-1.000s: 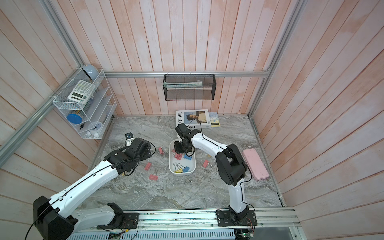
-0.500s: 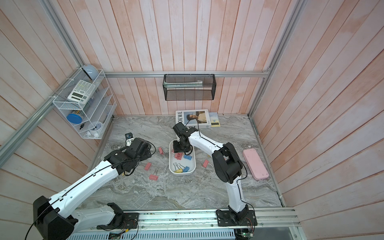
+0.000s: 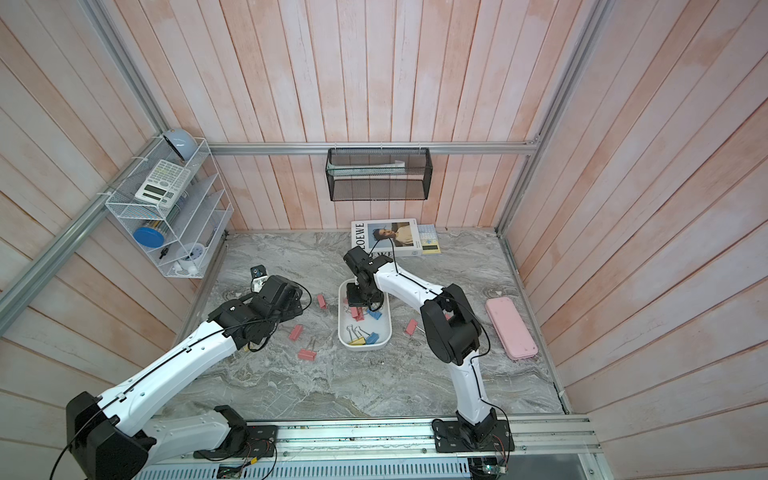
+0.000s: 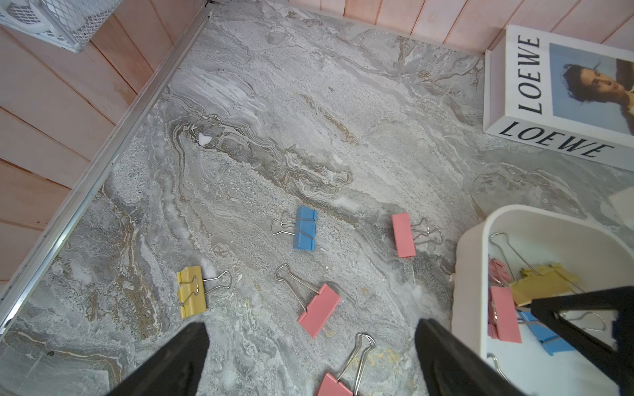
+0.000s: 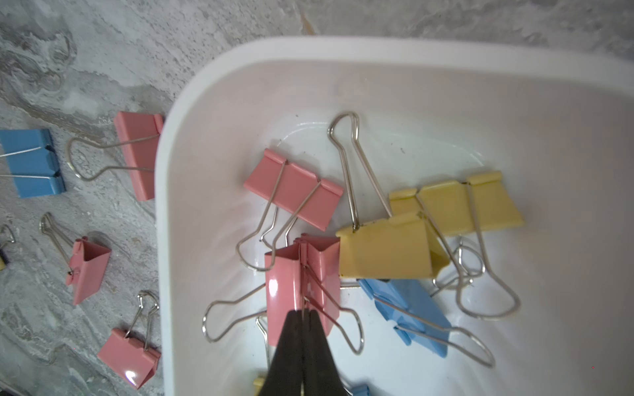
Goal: Take out the binder clips from the storage box
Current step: Pick up the binder clip from the storage box, then place the binder clip at the center of the board.
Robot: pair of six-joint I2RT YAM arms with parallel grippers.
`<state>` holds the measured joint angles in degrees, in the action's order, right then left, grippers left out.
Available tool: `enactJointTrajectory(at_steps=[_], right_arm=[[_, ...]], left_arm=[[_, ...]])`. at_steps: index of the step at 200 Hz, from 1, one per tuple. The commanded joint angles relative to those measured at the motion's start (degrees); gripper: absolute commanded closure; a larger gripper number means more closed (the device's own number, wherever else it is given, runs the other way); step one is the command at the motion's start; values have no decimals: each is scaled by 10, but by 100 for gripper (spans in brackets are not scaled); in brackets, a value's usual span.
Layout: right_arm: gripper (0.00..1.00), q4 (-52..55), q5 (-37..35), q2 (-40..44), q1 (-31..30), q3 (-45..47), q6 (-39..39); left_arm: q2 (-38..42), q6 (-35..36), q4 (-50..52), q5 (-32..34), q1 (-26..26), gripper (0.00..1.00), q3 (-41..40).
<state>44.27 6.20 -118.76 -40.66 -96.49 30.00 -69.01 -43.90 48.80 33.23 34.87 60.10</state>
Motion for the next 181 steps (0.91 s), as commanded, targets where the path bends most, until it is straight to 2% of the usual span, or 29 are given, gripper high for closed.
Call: enactJointTrajectory(at_steps=[1, 57, 102, 143, 181], right_arm=[[100, -6, -6, 53, 7, 28, 3], [100, -105, 53, 210, 74, 178, 20], [100, -193, 82, 300, 210, 287, 47], [100, -335, 105, 311, 330, 365, 93], [100, -412, 132, 241, 398, 357, 130]], left_arm=[[-5, 10, -6, -4, -4, 0, 8], [-34, 18, -26, -22, -4, 0, 34], [-49, 17, -39, -47, -4, 0, 49], [-41, 12, -67, -69, -4, 0, 44], [-30, 15, -108, -88, -6, 0, 33]])
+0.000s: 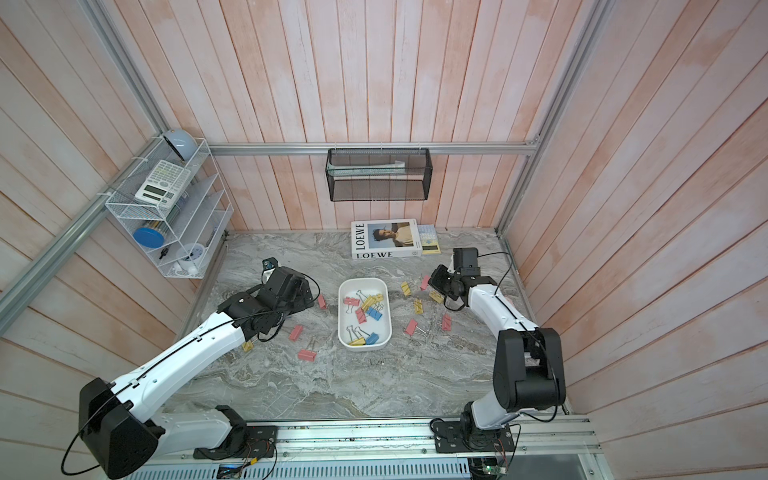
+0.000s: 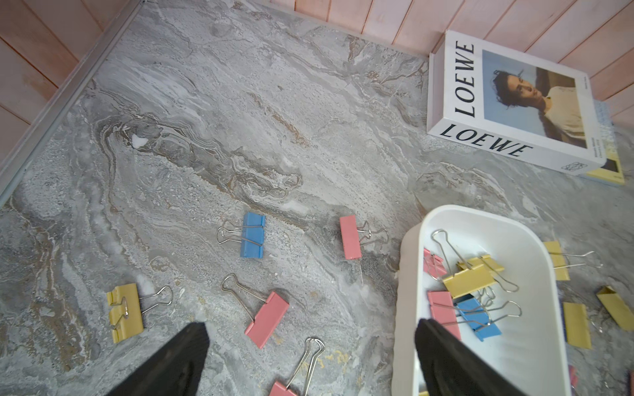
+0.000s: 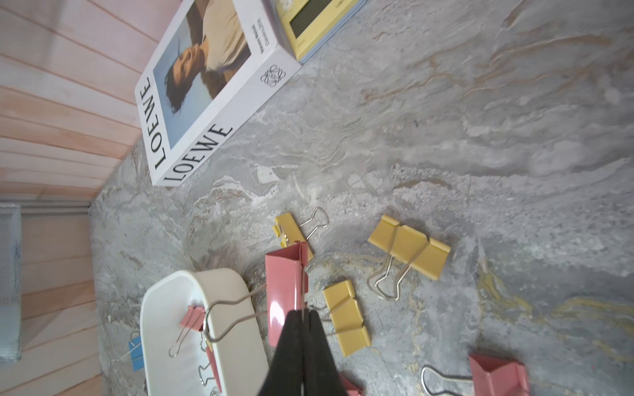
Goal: Take out the binder clips from the storage box
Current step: Place the binder clip at the center of the board.
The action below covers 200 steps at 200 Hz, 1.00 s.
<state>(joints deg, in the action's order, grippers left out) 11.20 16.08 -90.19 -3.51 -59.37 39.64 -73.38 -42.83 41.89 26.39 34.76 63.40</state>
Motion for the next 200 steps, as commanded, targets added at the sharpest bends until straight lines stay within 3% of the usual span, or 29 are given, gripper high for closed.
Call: enactJointTrajectory(at_steps=[1, 60, 110, 141, 163, 200], right_arm=[[100, -82, 34, -48, 29, -16, 34], [100, -140, 83, -187, 66, -79, 62], [100, -143, 98, -241, 68, -103, 63], [74, -103, 70, -239, 75, -101, 35], [60, -64, 44, -224, 78, -103, 14], [34, 2, -14, -155, 78, -88, -16]], left_arm=[[14, 4, -40, -20, -4, 0, -1], [16, 3, -58, -36, -4, 0, -4], [-1, 16, -87, -83, -4, 0, -4], [-30, 34, -93, -122, -3, 2, 10], [-64, 45, -86, -148, -1, 7, 34], [-144, 42, -33, -145, 13, 15, 102]])
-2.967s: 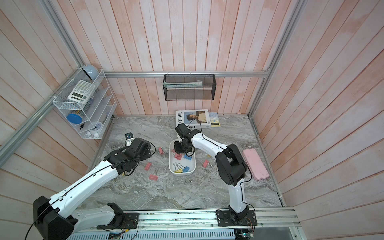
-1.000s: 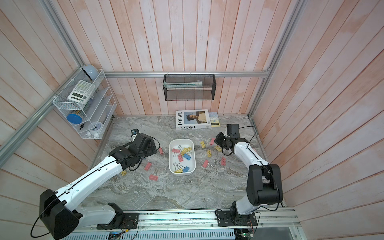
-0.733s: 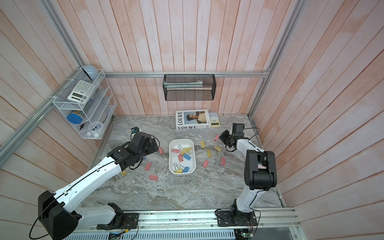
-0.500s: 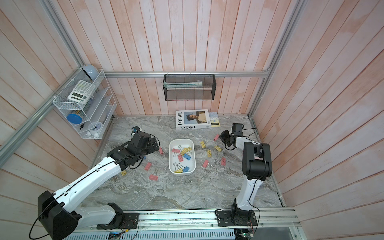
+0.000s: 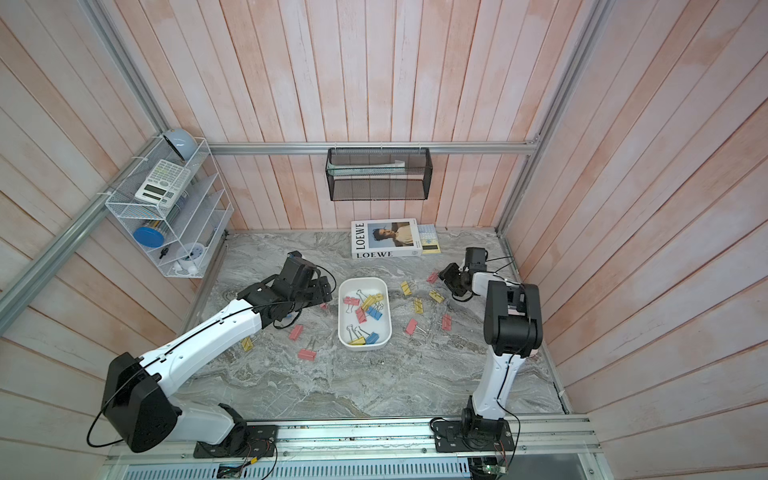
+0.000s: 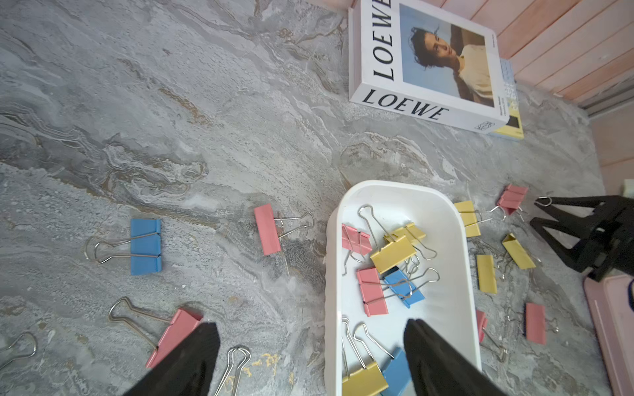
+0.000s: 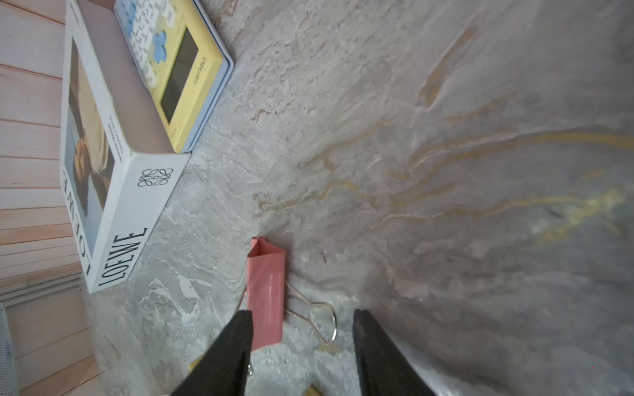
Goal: Take out the binder clips from the storage box
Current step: Place the binder clip at the center of the board, then pick up the binder clip from the storage box.
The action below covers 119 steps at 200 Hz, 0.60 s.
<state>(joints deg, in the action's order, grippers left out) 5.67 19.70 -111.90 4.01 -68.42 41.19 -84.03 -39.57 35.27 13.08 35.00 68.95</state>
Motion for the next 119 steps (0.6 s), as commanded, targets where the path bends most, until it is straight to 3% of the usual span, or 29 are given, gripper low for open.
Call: enactJointTrajectory(at_steps=[1, 42, 48, 86, 119], right_arm=[[33, 59, -51, 64, 3, 4, -32], [10, 93, -100, 172, -9, 63, -41], [3, 100, -105, 188, -12, 71, -43], [2, 133, -131, 287, -24, 121, -53], [2, 155, -143, 357, -25, 150, -60]], left_arm=[[-40, 9, 35, -11, 11, 15, 48], [-159, -14, 119, 23, 52, 33, 154], [-181, -16, 142, 38, 61, 35, 183], [-309, -22, 265, 101, 110, 35, 337], [-383, -28, 301, 109, 131, 43, 420]])
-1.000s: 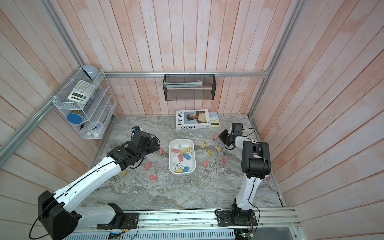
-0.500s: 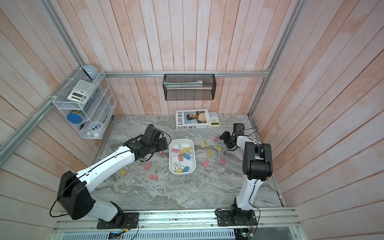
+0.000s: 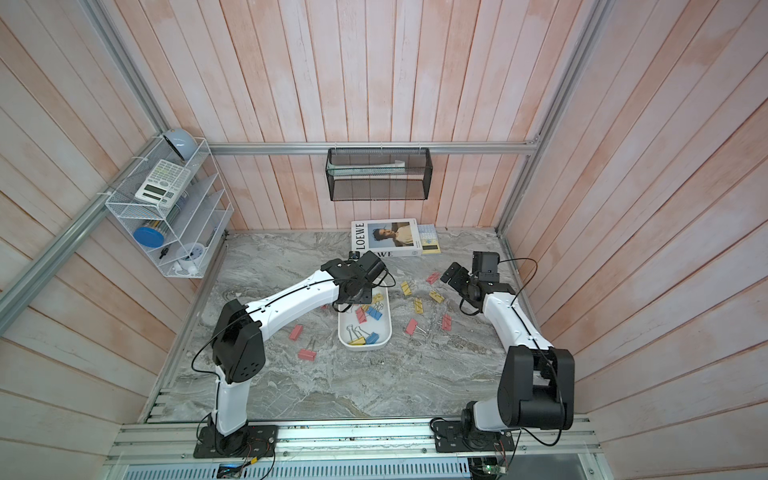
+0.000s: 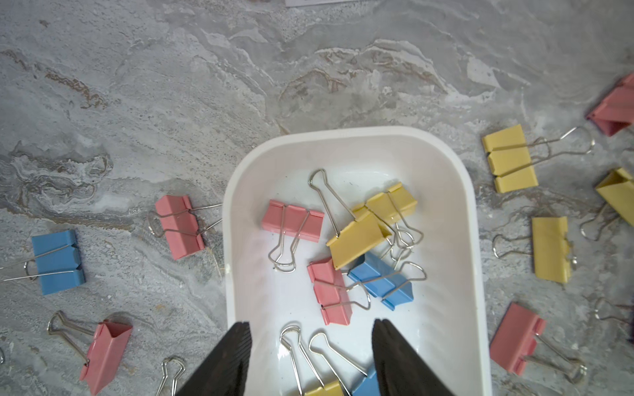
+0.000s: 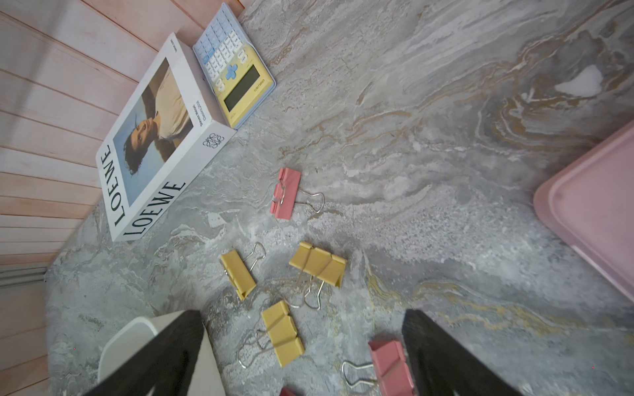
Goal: Take out the binder clips from the storage box
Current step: Pick up the binder clip from the storage box.
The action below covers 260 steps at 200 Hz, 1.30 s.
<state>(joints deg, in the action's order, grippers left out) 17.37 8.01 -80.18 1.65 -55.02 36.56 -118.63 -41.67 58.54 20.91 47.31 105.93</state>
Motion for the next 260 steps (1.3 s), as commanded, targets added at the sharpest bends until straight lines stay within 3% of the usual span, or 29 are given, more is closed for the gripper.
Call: enactJointTrajectory(at_steps=[1, 42, 113, 169, 196, 225, 260], right_arm=[[2, 39, -26, 42, -1, 16, -14], [2, 52, -30, 88, -2, 34, -14], [2, 51, -14, 96, -1, 42, -11], [2, 48, -2, 88, -1, 41, -11], [2, 45, 0, 84, -1, 40, -9], [2, 45, 7, 81, -1, 38, -8], [2, 40, 10, 79, -5, 36, -6]], left_arm=[[-39, -7, 69, 30, 8, 43, 51], [-103, -14, 98, 27, 26, 48, 124], [-179, -24, 126, 20, 34, 54, 194], [-205, -24, 139, 38, 32, 56, 198], [-203, -20, 134, 45, 29, 65, 191], [-201, -24, 138, 54, 25, 82, 186], [-164, -21, 130, 75, 24, 92, 156]])
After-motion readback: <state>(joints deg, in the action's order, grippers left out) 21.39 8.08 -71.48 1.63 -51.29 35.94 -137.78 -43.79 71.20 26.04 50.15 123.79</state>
